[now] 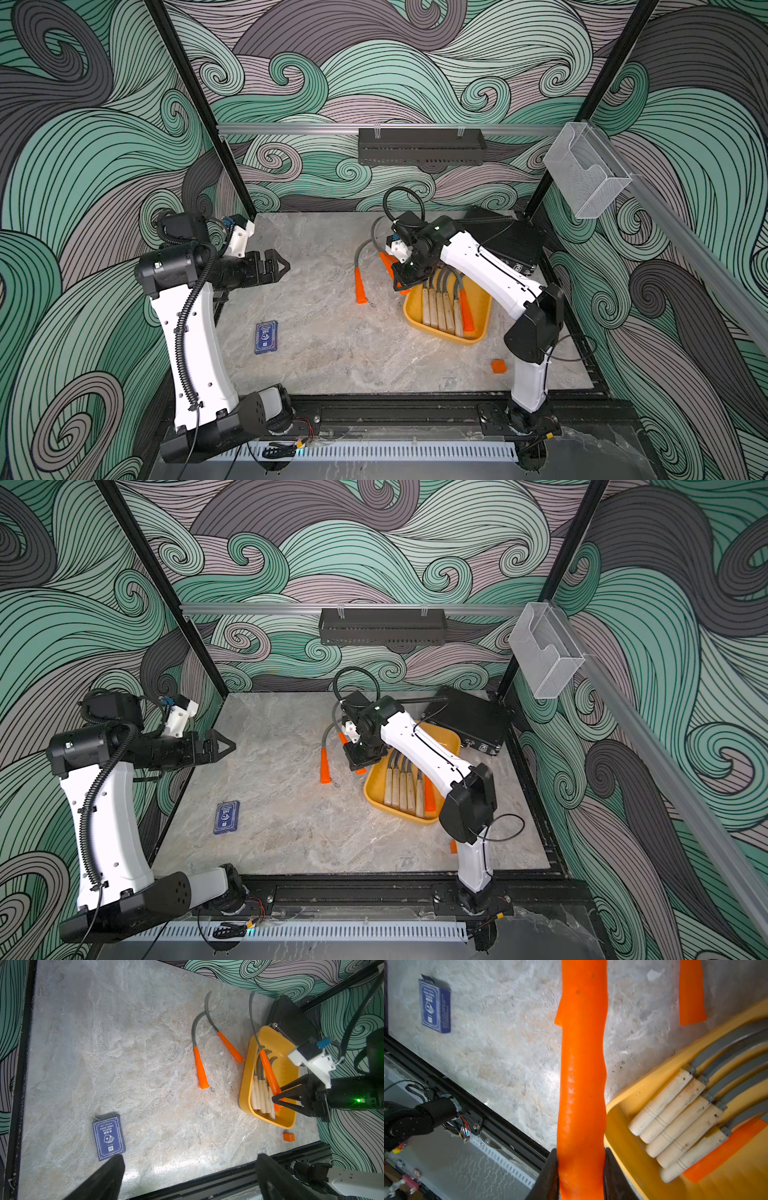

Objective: Put small sickles into storage boxes
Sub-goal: Pick up the sickle at the center of the board, then place the sickle in the storage box.

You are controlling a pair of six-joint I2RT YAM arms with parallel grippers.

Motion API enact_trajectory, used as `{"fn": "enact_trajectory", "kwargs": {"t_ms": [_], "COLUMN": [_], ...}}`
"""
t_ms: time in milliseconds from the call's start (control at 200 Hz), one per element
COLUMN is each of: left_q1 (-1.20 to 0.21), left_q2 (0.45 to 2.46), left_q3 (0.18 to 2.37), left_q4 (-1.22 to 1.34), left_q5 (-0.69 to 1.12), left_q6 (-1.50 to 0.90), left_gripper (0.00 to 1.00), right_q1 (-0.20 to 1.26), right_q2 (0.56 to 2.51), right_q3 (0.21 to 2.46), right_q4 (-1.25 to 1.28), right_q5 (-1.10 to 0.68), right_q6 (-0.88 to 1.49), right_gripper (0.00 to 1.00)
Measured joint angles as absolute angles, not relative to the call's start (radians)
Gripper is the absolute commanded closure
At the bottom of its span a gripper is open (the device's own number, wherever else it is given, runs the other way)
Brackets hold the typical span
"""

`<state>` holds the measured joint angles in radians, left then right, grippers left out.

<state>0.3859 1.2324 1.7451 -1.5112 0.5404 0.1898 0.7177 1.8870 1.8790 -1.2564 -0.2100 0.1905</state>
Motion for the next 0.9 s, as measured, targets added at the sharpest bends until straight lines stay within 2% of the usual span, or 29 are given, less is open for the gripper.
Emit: {"fn": "enact_trajectory", "kwargs": {"t_ms": [220, 435, 901], "left_q1": [0.386, 0.386, 0.386], "left_q2": [1.221, 1.203, 1.182], "left_q3": [1.747, 1.737, 1.729], "left_q4": [-1.511, -1.511, -1.512], "left_q5": [0.557, 0.566, 0.575], "left_q6": [0.188, 0.188, 0.19], "left_gripper": [0.02, 0.01, 0.01], "right_q1": [0.693, 0.648, 0.584], "right_q2": [1.686, 1.534, 1.55], "right_q3": [1.629, 1.483, 1.352], "right_q4": [-1.248, -1.239, -1.193], "right_q5": [-0.206, -0.199, -0.186], "right_q6": [0.203, 0.247, 0.327], "right_gripper": [1.0, 1.0, 1.0]}}
